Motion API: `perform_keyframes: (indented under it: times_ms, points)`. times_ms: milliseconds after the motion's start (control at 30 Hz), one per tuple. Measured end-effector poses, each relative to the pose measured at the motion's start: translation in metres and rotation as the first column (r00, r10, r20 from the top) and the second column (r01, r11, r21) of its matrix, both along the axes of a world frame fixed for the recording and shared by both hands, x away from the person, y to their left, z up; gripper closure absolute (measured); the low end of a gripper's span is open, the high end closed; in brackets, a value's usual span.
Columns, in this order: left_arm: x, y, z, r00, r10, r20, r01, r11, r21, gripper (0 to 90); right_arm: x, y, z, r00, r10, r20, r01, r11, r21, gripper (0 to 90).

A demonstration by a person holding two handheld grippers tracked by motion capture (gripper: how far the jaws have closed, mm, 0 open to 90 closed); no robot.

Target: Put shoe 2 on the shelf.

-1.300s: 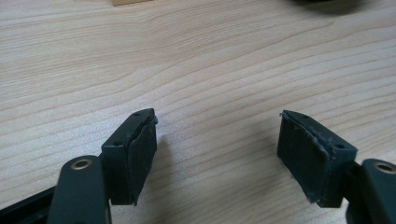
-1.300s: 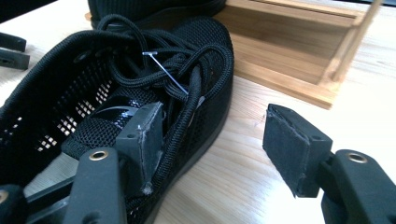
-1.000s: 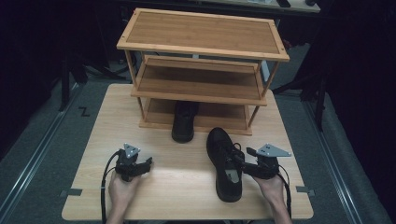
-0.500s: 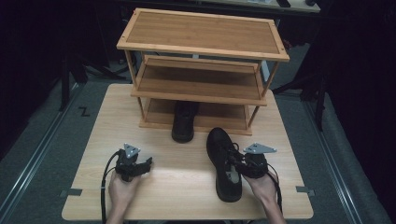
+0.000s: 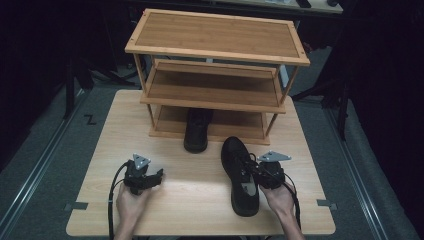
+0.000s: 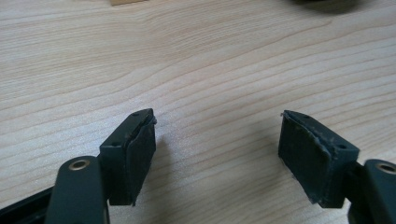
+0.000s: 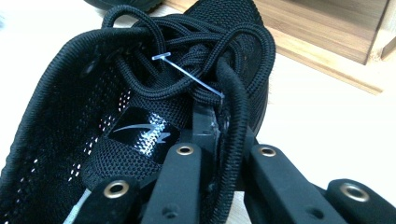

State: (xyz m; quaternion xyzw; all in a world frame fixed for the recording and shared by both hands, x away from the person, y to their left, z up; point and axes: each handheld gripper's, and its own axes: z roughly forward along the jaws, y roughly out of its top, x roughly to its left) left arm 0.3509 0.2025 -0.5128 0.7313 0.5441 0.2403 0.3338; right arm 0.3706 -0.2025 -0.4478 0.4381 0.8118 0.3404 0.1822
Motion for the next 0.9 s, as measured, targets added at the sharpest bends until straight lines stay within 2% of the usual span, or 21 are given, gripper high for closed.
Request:
perform_keyframes:
  times_ms: [133, 300, 467, 700, 800, 900]
  points:
    - [0.0, 0.0, 0.0, 1.0, -0.004, -0.001, 0.004, 1.0, 0.0, 27.8, 0.004, -0.001, 0.002, 0.9999, -0.006, -0.01, 0.006, 1.0, 0.017, 87.6]
    - [0.0, 0.0, 0.0, 1.0, -0.005, -0.001, 0.005, 1.0, 0.0, 27.7, 0.007, 0.0, 0.004, 0.9996, 0.019, -0.02, -0.018, 0.998, 0.063, 87.8]
    - [0.0, 0.0, 0.0, 1.0, -0.006, -0.001, 0.006, 1.0, -0.001, 27.6, 0.009, -0.001, 0.011, 0.9995, 0.028, -0.011, -0.027, 0.994, 0.103, 87.8]
    - [0.0, 0.0, 0.0, 1.0, -0.008, -0.001, 0.008, 1.0, -0.001, 27.5, 0.013, -0.009, 0.024, 0.9997, -0.006, 0.023, 0.004, 0.995, 0.103, 87.8]
    - [0.0, 0.0, 0.0, 1.0, -0.008, -0.001, 0.008, 1.0, -0.001, 27.4, 0.019, -0.012, 0.029, 0.9989, -0.029, 0.036, 0.025, 0.993, 0.119, 87.8]
    - [0.0, 0.0, 0.0, 1.0, -0.009, -0.002, 0.009, 1.0, 0.0, 27.3, 0.025, -0.011, 0.034, 0.9979, -0.041, 0.05, 0.035, 0.993, 0.114, 87.8]
